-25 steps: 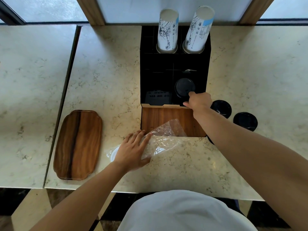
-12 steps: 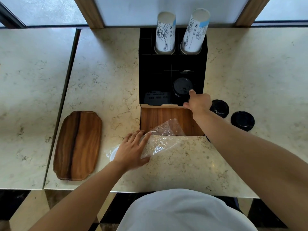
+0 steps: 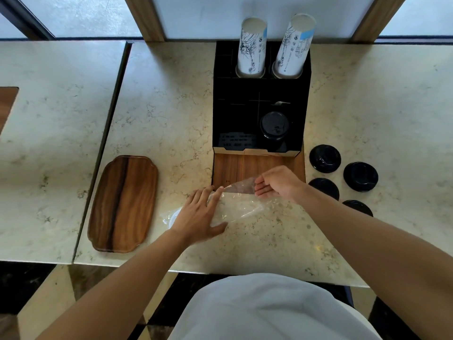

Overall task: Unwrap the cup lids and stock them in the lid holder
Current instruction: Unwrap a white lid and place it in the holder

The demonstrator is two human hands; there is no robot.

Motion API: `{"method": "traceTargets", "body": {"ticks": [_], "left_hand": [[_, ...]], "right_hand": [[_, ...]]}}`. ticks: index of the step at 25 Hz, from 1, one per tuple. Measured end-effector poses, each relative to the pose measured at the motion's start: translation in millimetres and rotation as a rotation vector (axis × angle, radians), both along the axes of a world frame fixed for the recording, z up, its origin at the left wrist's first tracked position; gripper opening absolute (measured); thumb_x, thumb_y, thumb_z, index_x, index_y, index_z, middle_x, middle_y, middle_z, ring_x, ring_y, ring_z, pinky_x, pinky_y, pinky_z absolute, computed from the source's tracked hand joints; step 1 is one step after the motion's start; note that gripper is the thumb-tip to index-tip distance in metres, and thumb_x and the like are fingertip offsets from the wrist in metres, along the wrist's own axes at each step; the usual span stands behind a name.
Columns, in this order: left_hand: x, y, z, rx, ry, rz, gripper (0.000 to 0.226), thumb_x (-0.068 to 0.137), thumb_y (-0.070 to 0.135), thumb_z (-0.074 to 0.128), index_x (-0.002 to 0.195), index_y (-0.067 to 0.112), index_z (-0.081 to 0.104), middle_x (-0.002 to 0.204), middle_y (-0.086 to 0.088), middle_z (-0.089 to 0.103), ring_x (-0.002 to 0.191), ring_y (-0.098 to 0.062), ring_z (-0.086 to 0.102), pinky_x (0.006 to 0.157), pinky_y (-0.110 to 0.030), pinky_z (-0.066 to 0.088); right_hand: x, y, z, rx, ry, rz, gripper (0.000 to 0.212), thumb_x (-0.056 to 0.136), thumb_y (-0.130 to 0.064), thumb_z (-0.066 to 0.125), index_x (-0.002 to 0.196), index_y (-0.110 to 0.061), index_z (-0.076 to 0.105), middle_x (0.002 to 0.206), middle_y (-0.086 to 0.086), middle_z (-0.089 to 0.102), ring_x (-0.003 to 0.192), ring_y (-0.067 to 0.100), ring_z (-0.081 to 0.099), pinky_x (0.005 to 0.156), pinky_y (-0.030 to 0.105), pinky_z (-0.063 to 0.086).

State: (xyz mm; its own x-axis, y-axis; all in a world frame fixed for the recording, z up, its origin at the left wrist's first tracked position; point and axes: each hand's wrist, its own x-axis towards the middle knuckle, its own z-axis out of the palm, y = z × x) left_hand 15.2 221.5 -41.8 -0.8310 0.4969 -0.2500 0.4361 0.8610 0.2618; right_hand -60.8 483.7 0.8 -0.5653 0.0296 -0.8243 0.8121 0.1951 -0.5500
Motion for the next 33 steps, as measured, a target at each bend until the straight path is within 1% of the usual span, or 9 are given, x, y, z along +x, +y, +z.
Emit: {"method": "traceTargets", "body": {"ticks": [5, 9, 11, 13, 17, 23, 29, 31, 33], "left_hand": [[18.0, -13.1, 6.1, -0.01, 0.047, 0.079, 0.101, 0.081, 0.076, 0.049, 0.156, 0.013, 0.023, 0.152, -0.016, 0.043, 0.141, -0.036, 0.039, 0.122, -0.053, 0.025], [35.4, -35.4, 4.3, -0.098, 0.005, 0.2, 0.113, 0.076, 0.083, 0.048, 0.158, 0.011, 0.02, 0.158, -0.015, 0.035, 0.148, -0.035, 0.029, 0.125, -0.052, 0.016], [45.1, -44.4, 1.3, -0.138, -0.013, 0.24, 0.121, 0.071, 0.086, 0.05, 0.16, 0.011, 0.015, 0.16, -0.014, 0.031, 0.149, -0.034, 0.025, 0.125, -0.053, 0.012], [52.1, -50.0, -0.5, -0.171, -0.024, 0.284, 0.127, 0.067, 0.085, 0.057, 0.16, 0.012, 0.012, 0.158, -0.016, 0.031, 0.148, -0.036, 0.025, 0.124, -0.056, 0.013], [56.2, -53.5, -1.7, -0.238, -0.065, 0.311, 0.134, 0.063, 0.079, 0.072, 0.162, 0.013, 0.01, 0.151, -0.018, 0.038, 0.138, -0.037, 0.036, 0.114, -0.053, 0.032], [51.6, -49.6, 1.1, -0.101, -0.146, 0.334, 0.131, 0.068, 0.063, 0.083, 0.161, 0.01, 0.008, 0.142, -0.017, 0.043, 0.127, -0.032, 0.042, 0.107, -0.04, 0.039], [52.8, -46.6, 5.3, 0.021, -0.147, 0.368, 0.124, 0.064, 0.039, 0.095, 0.156, -0.004, 0.024, 0.129, -0.024, 0.055, 0.117, -0.038, 0.052, 0.099, -0.045, 0.046], [53.7, -45.5, 6.1, 0.057, -0.158, 0.411, 0.114, 0.069, 0.033, 0.093, 0.156, -0.003, 0.028, 0.129, -0.023, 0.057, 0.116, -0.038, 0.054, 0.097, -0.046, 0.047], [53.2, -45.5, 6.1, 0.09, -0.136, 0.419, 0.1, 0.074, 0.027, 0.091, 0.153, -0.001, 0.037, 0.125, -0.022, 0.062, 0.112, -0.038, 0.058, 0.091, -0.047, 0.05]], "right_hand": [[-9.8, -3.7, -26.3, 0.042, -0.05, -0.108, 0.021, 0.103, 0.004, 0.048, 0.1, 0.008, 0.069, 0.094, 0.027, 0.07, 0.089, 0.04, 0.073, 0.084, 0.046, 0.062], [-12.2, 6.0, -38.1, 0.037, -0.093, -0.016, 0.021, 0.101, 0.009, 0.049, 0.105, 0.015, 0.068, 0.088, 0.026, 0.075, 0.08, 0.035, 0.077, 0.076, 0.042, 0.065], [-10.2, 12.5, -40.5, -0.122, -0.14, 0.035, 0.022, 0.097, 0.013, 0.05, 0.108, 0.014, 0.069, 0.093, 0.028, 0.077, 0.083, 0.033, 0.079, 0.072, 0.036, 0.066], [-9.3, 17.4, -42.4, -0.322, -0.204, 0.058, 0.025, 0.097, 0.013, 0.05, 0.114, 0.013, 0.068, 0.107, 0.029, 0.075, 0.097, 0.034, 0.077, 0.08, 0.036, 0.065], [-9.7, 17.1, -50.4, -0.535, -0.277, 0.117, 0.033, 0.098, 0.013, 0.045, 0.124, 0.011, 0.065, 0.125, 0.03, 0.068, 0.118, 0.037, 0.069, 0.096, 0.04, 0.058], [-11.1, 16.0, -55.2, -0.73, -0.373, 0.228, 0.042, 0.097, 0.007, 0.056, 0.138, 0.01, 0.055, 0.142, 0.029, 0.058, 0.134, 0.038, 0.057, 0.104, 0.04, 0.054], [-12.9, 13.0, -58.1, -0.82, -0.404, 0.342, 0.046, 0.097, 0.014, 0.051, 0.142, 0.008, 0.053, 0.149, 0.028, 0.051, 0.141, 0.041, 0.048, 0.117, 0.042, 0.035], [-11.8, 9.3, -57.5, -0.82, -0.395, 0.357, 0.046, 0.098, 0.015, 0.048, 0.144, 0.007, 0.05, 0.149, 0.028, 0.052, 0.14, 0.041, 0.05, 0.116, 0.041, 0.039], [-12.1, 4.7, -55.4, -0.817, -0.393, 0.351, 0.046, 0.1, 0.014, 0.049, 0.145, 0.004, 0.049, 0.148, 0.026, 0.054, 0.136, 0.038, 0.055, 0.101, 0.033, 0.055]]}}
